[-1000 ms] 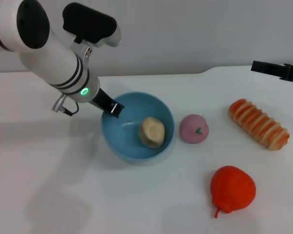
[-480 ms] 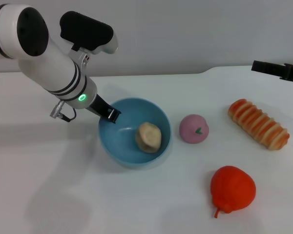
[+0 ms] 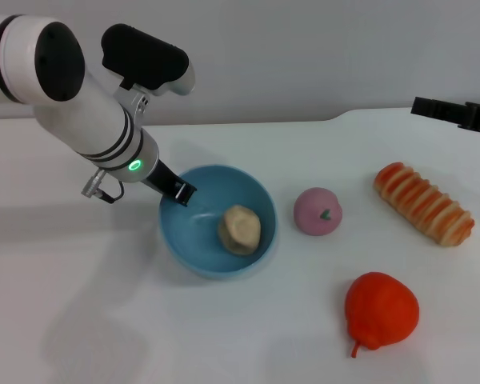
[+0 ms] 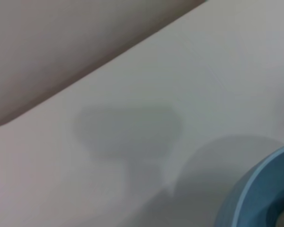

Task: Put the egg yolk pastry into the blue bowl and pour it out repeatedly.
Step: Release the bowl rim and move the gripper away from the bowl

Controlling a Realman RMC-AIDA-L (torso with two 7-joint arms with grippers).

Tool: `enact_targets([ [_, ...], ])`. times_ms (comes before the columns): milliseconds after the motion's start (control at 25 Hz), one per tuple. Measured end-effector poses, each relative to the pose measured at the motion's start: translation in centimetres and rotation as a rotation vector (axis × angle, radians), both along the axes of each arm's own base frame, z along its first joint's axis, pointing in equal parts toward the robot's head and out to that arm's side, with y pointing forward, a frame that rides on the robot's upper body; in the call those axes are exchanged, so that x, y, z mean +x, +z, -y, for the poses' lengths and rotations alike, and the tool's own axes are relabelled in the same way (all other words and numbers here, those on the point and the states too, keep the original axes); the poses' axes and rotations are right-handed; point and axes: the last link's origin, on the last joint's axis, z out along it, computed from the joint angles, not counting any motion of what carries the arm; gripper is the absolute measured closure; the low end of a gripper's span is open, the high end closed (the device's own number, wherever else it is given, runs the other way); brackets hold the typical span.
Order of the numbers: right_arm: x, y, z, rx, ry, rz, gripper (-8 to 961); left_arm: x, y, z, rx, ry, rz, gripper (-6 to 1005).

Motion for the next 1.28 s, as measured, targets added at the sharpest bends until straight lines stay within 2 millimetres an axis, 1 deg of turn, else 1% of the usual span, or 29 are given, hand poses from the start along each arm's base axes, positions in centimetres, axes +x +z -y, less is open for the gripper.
enact_targets([
  [440,-0.03,0.03,-0.11,0.004,-0.001,0.001,503,-0.20,-0.03,-0.08,0.009,-0.003,0.000,950],
  [880,-0.02,-0.01,-0.17,0.008,0.006,0.014,490,-0.02,-0.03,-0.25,0.024,-0.008,0.001,775],
  [1120,0.03,-0.04,-0.12,0.015,0.031,0.040,482,0.20,0.08,-0.49,0.039,-0.017,0.004,716],
  [1280,0.18,0.02,-0.06,0.030,0.063,0.075,477,0.41,0.17,-0.78,0.056,-0.031,0.011,530],
])
